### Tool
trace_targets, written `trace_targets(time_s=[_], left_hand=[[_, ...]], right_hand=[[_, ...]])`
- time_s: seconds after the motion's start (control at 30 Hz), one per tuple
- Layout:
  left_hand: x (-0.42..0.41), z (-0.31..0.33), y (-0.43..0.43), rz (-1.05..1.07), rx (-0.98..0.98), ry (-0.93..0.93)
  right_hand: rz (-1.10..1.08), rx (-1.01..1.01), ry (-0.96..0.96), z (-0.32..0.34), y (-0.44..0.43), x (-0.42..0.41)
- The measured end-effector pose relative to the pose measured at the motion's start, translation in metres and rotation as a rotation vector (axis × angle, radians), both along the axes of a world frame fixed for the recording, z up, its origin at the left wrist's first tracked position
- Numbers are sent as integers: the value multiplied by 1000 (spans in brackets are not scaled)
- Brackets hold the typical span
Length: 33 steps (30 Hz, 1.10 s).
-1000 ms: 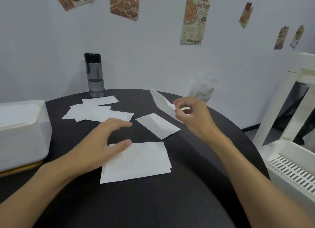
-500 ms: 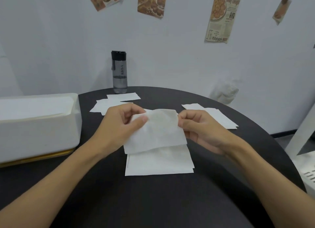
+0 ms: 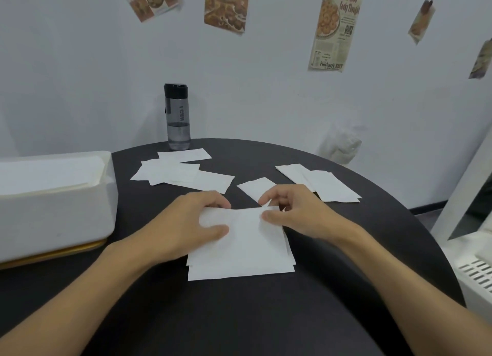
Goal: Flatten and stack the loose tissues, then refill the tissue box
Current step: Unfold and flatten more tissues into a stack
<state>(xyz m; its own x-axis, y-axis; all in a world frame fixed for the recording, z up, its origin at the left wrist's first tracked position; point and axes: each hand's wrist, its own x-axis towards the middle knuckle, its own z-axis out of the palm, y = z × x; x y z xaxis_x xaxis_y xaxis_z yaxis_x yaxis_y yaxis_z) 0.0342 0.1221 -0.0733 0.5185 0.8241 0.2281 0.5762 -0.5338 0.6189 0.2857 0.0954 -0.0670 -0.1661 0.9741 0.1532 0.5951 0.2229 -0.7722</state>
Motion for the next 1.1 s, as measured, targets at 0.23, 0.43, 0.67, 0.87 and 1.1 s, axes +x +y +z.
trace_targets(time_s=[0.23, 0.43, 0.67, 0.87, 1.1], left_hand=[[-3, -4, 0, -56, -57, 202], [-5, -7, 1, -82, -39, 267], [-5, -6, 0, -115, -37, 254], [-4, -8, 1, -118, -38, 241], [0, -2, 4, 45, 68, -44]], right_hand=[[-406, 207, -241, -18, 23, 29], [-473, 37, -362, -28, 36, 37], [-482, -63, -200, -25, 45, 37], [-458, -5, -190, -28, 40, 31], [-312, 203, 134, -1, 14, 12]])
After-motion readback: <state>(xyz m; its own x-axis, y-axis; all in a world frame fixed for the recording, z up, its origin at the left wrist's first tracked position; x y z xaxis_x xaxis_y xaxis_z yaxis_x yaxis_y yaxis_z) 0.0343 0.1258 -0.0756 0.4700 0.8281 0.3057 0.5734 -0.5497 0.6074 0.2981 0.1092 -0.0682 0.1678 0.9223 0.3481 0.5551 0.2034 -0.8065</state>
